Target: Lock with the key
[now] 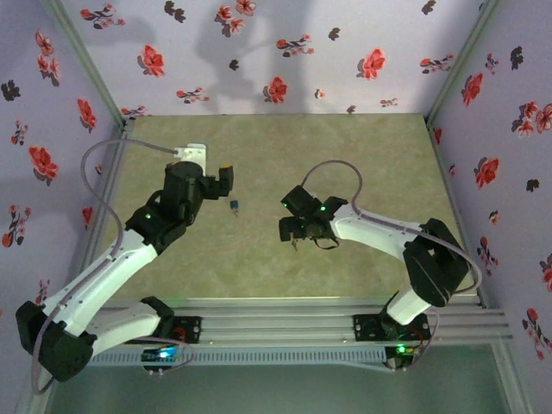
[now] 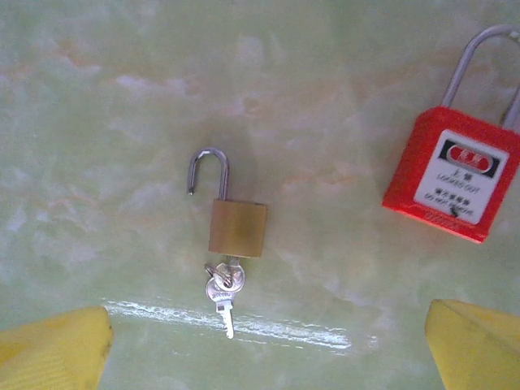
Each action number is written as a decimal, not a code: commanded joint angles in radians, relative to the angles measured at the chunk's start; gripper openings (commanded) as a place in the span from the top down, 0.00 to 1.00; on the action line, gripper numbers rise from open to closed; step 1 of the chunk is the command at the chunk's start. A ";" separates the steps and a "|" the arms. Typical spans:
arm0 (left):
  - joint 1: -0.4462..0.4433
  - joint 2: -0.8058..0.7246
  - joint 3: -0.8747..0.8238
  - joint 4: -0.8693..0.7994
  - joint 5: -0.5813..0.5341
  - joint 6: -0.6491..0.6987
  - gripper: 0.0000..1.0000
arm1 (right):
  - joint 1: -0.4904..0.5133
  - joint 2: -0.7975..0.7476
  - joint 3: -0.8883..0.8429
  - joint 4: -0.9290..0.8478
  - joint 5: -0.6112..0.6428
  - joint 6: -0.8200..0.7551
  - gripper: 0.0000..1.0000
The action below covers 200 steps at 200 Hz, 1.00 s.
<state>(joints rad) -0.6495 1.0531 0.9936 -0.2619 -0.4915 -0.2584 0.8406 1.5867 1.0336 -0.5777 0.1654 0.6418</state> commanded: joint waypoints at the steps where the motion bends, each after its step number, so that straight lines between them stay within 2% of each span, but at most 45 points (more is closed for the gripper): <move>1: 0.005 -0.021 -0.010 0.027 -0.032 0.010 0.00 | 0.014 0.039 0.026 -0.008 0.048 0.051 0.01; 76: 0.005 -0.022 -0.010 0.026 -0.032 0.011 0.00 | 0.024 0.112 0.072 -0.010 0.077 0.061 0.05; 136: 0.005 -0.025 -0.010 0.026 -0.032 0.011 0.00 | 0.026 0.175 0.109 -0.005 0.068 0.052 0.15; 171: 0.005 -0.025 -0.011 0.026 -0.032 0.010 0.00 | 0.026 0.208 0.126 -0.005 0.067 0.042 0.25; 200: 0.005 -0.027 -0.011 0.026 -0.032 0.008 0.00 | 0.026 0.225 0.133 -0.001 0.064 0.038 0.27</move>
<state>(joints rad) -0.6495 1.0531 0.9916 -0.2615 -0.4976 -0.2584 0.8585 1.7878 1.1404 -0.5735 0.2100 0.6815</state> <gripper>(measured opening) 0.997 0.735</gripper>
